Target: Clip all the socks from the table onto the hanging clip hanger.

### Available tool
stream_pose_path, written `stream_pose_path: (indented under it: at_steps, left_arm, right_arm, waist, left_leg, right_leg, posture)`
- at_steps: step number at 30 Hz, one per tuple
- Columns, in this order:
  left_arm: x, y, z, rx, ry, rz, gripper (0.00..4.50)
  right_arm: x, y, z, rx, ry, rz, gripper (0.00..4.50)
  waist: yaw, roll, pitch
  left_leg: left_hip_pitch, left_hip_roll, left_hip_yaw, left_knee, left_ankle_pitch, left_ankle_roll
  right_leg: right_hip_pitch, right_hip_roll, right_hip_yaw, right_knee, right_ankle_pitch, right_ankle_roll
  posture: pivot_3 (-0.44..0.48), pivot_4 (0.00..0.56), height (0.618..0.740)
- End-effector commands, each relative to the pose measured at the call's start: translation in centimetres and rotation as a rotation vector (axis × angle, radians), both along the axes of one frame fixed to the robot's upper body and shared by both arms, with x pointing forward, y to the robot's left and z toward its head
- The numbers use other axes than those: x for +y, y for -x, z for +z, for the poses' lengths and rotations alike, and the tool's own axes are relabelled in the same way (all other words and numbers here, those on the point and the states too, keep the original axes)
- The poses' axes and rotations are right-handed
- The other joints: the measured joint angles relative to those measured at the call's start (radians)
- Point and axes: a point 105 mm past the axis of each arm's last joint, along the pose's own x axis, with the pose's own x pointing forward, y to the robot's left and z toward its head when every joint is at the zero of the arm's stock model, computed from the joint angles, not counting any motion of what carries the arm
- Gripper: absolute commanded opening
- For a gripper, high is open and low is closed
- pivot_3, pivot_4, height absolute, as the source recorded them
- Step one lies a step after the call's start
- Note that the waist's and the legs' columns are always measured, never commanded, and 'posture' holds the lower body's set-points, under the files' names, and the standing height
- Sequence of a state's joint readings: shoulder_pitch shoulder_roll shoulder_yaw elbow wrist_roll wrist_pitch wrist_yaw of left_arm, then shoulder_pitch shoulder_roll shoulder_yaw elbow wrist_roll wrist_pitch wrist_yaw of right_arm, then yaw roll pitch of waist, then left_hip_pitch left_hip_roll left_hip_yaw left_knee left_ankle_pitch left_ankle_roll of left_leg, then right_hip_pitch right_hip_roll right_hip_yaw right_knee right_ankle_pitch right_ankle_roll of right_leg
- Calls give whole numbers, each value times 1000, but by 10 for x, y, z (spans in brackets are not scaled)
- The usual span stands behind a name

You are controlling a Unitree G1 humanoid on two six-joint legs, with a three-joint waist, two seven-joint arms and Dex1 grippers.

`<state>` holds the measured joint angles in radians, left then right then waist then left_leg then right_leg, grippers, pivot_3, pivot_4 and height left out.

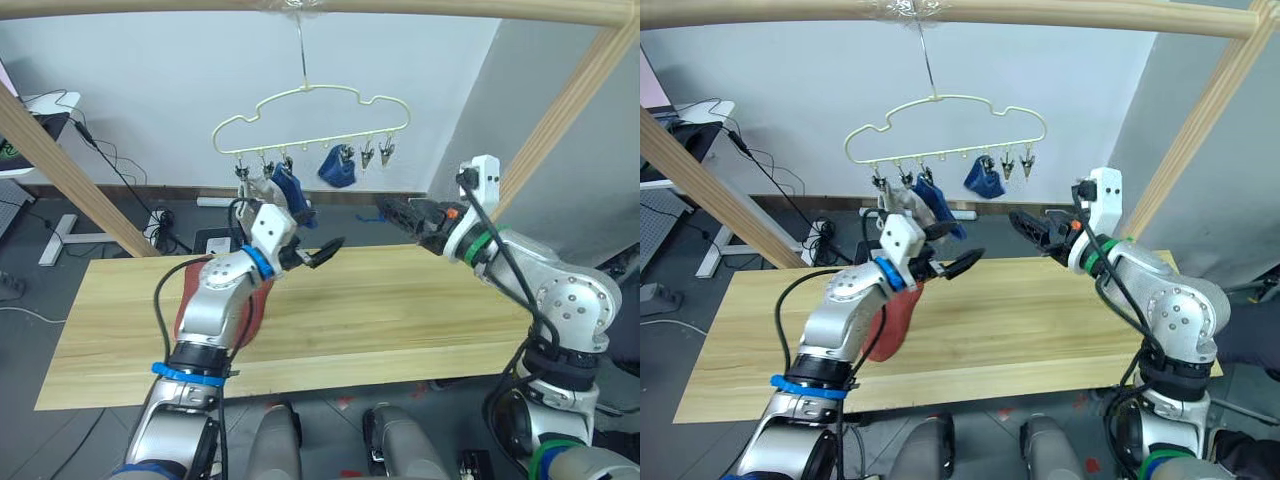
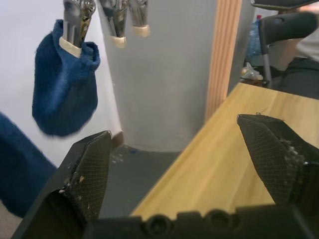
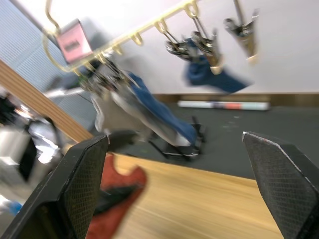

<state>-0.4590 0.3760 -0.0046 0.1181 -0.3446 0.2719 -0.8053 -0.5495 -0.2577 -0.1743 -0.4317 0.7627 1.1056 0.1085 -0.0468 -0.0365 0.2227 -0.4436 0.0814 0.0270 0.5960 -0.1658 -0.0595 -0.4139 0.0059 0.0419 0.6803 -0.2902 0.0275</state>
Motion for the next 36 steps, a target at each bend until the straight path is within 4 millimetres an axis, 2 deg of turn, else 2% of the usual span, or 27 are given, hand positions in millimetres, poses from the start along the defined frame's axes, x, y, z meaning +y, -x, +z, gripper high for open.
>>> stream_pose_path:
  at_steps: [1, 3, 6, 12, 15, 18, 21, 36]
  left_arm:
    - [10, 25, 20, 43, 72, -101, 4497]
    - [16, 36, 29, 66, 93, -136, 4500]
    - [26, 54, 46, 94, 143, -180, 4500]
    - [31, 73, 67, 71, 178, -176, 4500]
    - [30, 77, 70, 65, 191, -156, 4500]
    - [30, 77, 65, 68, 195, -119, 4500]
    - [28, 77, 63, 65, 201, -108, 4500]
    - [28, 79, 68, 49, 205, -101, 4500]
  right_arm:
    - [13, 0, 10, -180, 67, -23, 4321]
    - [18, -3, 7, -223, 92, -39, 3883]
    - [27, -8, 4, -293, 128, -71, 2803]
    - [34, -25, 4, -366, 125, -161, 2803]
    - [35, -34, 6, -388, 120, -200, 2176]
    - [35, -43, 5, -400, 126, -239, 1150]
    - [35, -50, 8, -415, 127, -270, 1150]
    - [38, -75, 16, -426, 98, -338, 1150]
  waist:
    - [-8, 0, 0]
    - [-9, 1, 2]
    - [-6, 1, 2]
    - [8, 1, 2]
    - [16, 1, 2]
    - [20, 1, 2]
    - [22, 1, 2]
    - [25, 1, 2]
  left_leg:
    - [0, 0, 0, 0, 0, 0]
    - [0, 1, -1, 0, 0, 0]
    - [0, 1, -1, 1, 0, 0]
    - [0, 1, 0, 2, 0, 0]
    - [0, 1, 0, 2, 0, 0]
    - [0, 1, 0, 2, 0, 0]
    - [0, 1, 0, 2, 0, 0]
    - [0, 1, 0, 2, 0, 0]
  right_leg:
    - [0, 0, 0, 0, 0, 0]
    - [-1, 1, -1, 0, 0, 0]
    - [-1, 1, -1, 1, 0, 1]
    - [0, 0, 0, 1, 0, 1]
    - [0, 0, 0, 1, 0, 1]
    - [0, 0, 0, 1, 0, 0]
    - [0, 0, 0, 1, 2, -4]
    - [0, 0, 0, 1, 2, -4]
  posture:
    - [-9, 232, 740]
    - [-6, 233, 740]
    - [17, 237, 740]
    - [36, 237, 740]
    - [52, 236, 740]
    - [69, 234, 740]
    - [79, 233, 740]
    - [103, 219, 740]
